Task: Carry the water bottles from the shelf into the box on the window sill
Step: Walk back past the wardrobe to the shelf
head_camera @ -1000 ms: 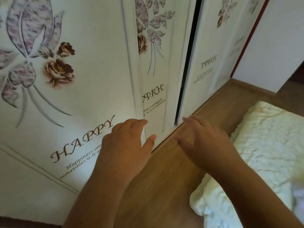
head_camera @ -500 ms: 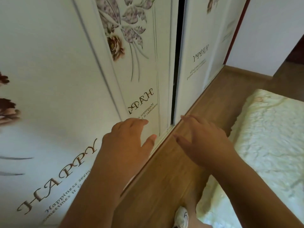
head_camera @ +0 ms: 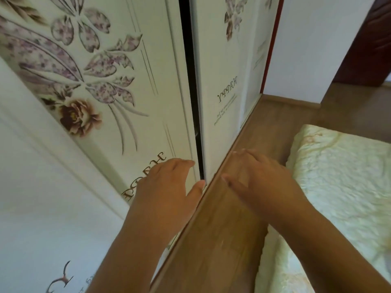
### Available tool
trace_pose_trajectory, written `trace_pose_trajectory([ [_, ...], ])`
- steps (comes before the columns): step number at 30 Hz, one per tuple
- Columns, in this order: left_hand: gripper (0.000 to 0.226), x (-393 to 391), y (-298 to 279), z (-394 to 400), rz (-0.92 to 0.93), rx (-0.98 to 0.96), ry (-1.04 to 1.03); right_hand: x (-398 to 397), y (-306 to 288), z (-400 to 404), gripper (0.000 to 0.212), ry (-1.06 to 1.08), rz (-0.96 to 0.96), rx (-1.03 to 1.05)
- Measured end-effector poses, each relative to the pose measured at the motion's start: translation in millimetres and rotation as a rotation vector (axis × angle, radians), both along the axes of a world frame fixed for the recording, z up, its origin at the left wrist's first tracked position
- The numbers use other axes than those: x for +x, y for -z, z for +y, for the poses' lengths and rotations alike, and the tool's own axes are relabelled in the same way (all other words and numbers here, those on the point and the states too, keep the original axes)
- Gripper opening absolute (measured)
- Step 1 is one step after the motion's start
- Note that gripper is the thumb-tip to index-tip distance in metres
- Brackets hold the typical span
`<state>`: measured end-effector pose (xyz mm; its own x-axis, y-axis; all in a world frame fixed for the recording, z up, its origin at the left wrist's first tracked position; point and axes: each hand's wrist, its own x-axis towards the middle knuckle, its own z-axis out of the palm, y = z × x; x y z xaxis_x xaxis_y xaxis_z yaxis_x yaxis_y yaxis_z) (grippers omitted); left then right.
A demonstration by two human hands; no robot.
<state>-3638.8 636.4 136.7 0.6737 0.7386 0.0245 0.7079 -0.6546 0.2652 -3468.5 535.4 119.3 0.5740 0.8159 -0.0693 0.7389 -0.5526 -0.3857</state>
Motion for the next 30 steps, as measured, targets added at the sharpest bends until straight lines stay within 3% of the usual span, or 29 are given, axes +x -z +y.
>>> trace_pose_trajectory([
  [6, 0.057, 83.9, 4.5, 40.2, -0.001, -0.028, 0.155, 68.9, 9.1, 9.5, 0.069, 0.112, -0.023, -0.114],
  [18, 0.060, 239.2, -0.3, 165.6, -0.028, -0.026, 0.452, 163.3, -13.8, 88.8, 0.070, 0.468, -0.131, -0.041],
  [30, 0.055, 338.0, 9.2, 253.0, -0.011, -0.053, 0.580, 234.8, -3.3, 157.3, 0.071, 0.592, -0.109, -0.074],
])
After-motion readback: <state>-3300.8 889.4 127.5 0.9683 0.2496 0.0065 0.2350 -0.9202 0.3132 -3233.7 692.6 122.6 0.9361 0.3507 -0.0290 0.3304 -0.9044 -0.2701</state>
